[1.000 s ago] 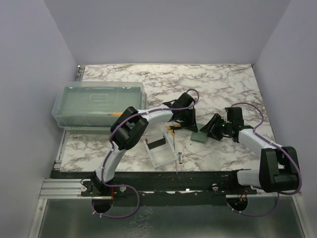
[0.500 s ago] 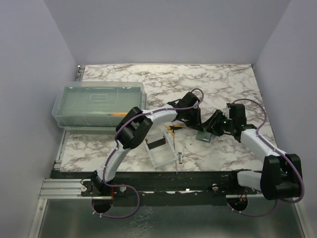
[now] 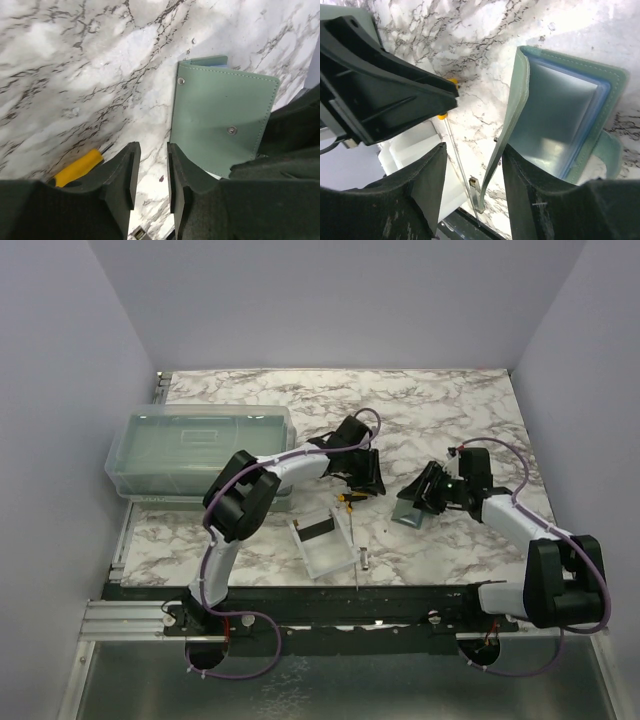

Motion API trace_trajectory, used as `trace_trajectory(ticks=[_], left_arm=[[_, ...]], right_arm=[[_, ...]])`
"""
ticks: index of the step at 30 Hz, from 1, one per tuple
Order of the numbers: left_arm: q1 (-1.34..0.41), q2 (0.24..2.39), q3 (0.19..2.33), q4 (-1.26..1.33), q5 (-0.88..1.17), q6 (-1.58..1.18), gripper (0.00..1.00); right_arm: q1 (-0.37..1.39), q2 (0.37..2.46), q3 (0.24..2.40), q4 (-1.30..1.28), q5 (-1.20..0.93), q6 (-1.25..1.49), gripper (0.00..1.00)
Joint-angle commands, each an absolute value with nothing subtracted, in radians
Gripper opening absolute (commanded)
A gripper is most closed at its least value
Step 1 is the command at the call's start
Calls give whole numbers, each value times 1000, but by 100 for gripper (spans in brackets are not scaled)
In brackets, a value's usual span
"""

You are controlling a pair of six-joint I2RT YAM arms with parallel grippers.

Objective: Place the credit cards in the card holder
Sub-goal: Open the card holder at the center of the board.

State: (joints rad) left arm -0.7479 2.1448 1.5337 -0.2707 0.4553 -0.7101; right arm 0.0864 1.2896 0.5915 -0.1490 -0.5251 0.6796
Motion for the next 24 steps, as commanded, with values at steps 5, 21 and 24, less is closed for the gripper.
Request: trace_trajectory(ticks=[5, 21, 24], left_arm=[[-722, 1954, 1473, -274, 407, -678, 34], [-777, 2021, 1503, -272, 408, -692, 19], [-785, 2083, 1525, -272, 400, -708, 17]], right_arm=[[152, 1424, 670, 41, -617, 767, 53], [193, 1525, 739, -81, -542, 733, 58], [191, 1473, 743, -149, -488, 714, 58]])
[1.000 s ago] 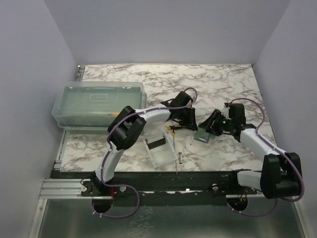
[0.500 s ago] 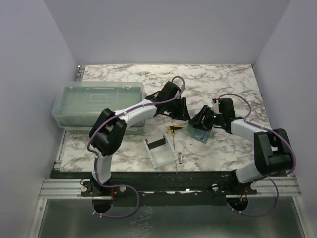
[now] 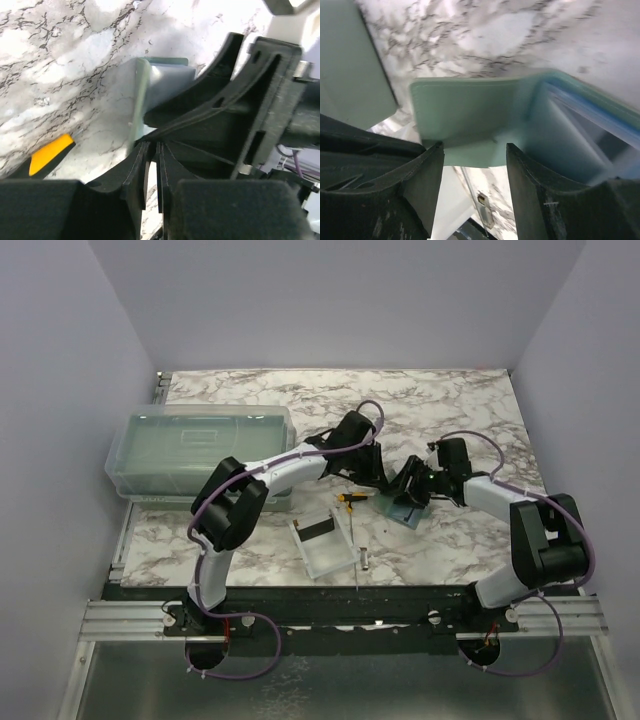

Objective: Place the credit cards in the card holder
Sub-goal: Open the card holder at the center of the board.

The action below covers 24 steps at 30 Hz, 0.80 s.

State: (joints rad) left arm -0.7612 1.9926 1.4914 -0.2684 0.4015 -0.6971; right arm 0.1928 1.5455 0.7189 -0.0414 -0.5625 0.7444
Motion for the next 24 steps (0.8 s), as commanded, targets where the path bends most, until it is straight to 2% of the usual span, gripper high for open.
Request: trace_trajectory(ticks=[1, 5, 9, 24], left_arm=[[-786, 2100, 1531, -272, 392, -710, 16], [-785, 2135, 1531, -272, 366, -705, 15], [-784, 2152, 1525, -270, 366, -707, 15], [-839, 2265, 1625, -259, 408, -743, 11]], right_arm=[[190, 1459, 748, -173, -473, 705, 58], [188, 1369, 766, -305, -349, 665, 58], [182, 1292, 754, -388, -291, 642, 64], [29, 1255, 633, -335, -397, 653, 67]])
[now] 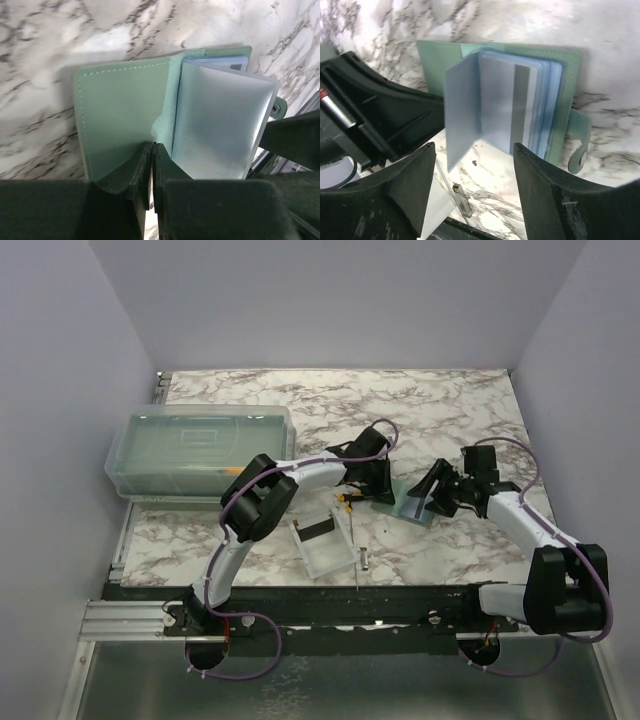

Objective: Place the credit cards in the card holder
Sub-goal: Open the card holder at the center of the board.

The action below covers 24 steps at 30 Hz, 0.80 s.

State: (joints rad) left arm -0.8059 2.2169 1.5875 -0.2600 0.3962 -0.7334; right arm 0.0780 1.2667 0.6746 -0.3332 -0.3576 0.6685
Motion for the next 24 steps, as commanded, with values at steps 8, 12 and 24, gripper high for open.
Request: trace_trajectory(ticks=[8, 12, 24], left_arm=[[-845, 2288, 1648, -259, 414, -744, 11], [-844, 2290, 1643, -259, 414, -741, 11], [-845, 2301, 1652, -261, 425, -733, 11]], right_arm=[[-18, 1215, 593, -361, -352, 643, 74], [-39, 1234, 600, -351, -345, 618, 75], [-52, 1299, 634, -294, -383, 541, 73]])
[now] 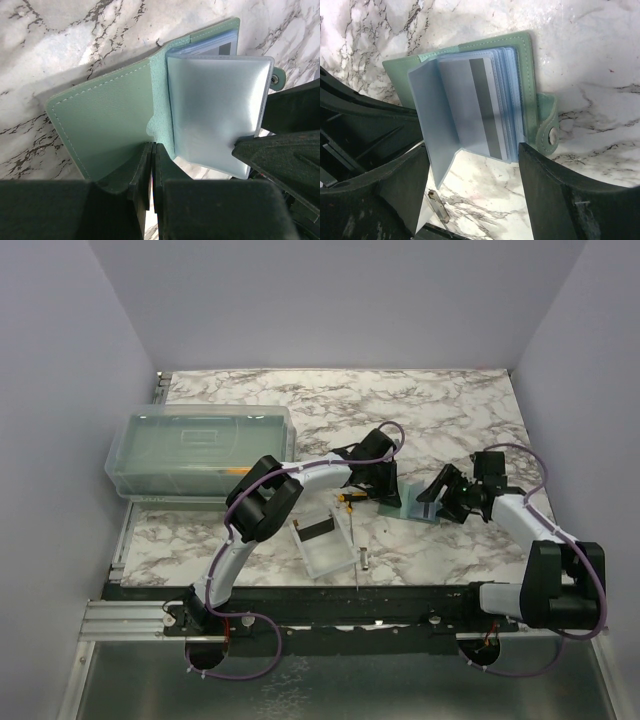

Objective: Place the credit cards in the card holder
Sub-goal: Open the card holder at the center of the board, then turn over the card slot in the card holder.

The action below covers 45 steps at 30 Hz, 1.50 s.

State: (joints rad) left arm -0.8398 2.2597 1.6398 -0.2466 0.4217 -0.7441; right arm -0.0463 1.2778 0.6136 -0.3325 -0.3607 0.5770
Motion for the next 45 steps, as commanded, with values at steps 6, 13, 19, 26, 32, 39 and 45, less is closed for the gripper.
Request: trace_trajectory(ticks=[6, 13, 19, 26, 32, 39, 45], left_arm=[[-845, 2302, 1653, -261, 431, -732, 11], [-844, 2309, 1660, -261, 437, -732, 11], [-844, 2309, 1663, -261, 440, -732, 11], [-845, 2314, 1666, -261, 443, -734, 11], [-845, 2314, 1674, -261, 446, -735, 10], [-845, 2306, 1670, -261, 442, -730, 10], [-844, 2274, 1651, -262, 423, -723, 10]], right_arm=[[-53, 1329, 621, -246, -440, 543, 71], [-53, 1352, 624, -226, -459, 535, 70], [-52, 1367, 631, -245, -406, 518, 71], [-52, 1366, 614, -209, -447, 517, 71], [-51, 1331, 585, -86, -698, 617, 69], [-52, 1307, 563, 3, -804, 706, 69], [-50, 1350, 548, 86, -878, 756, 69]])
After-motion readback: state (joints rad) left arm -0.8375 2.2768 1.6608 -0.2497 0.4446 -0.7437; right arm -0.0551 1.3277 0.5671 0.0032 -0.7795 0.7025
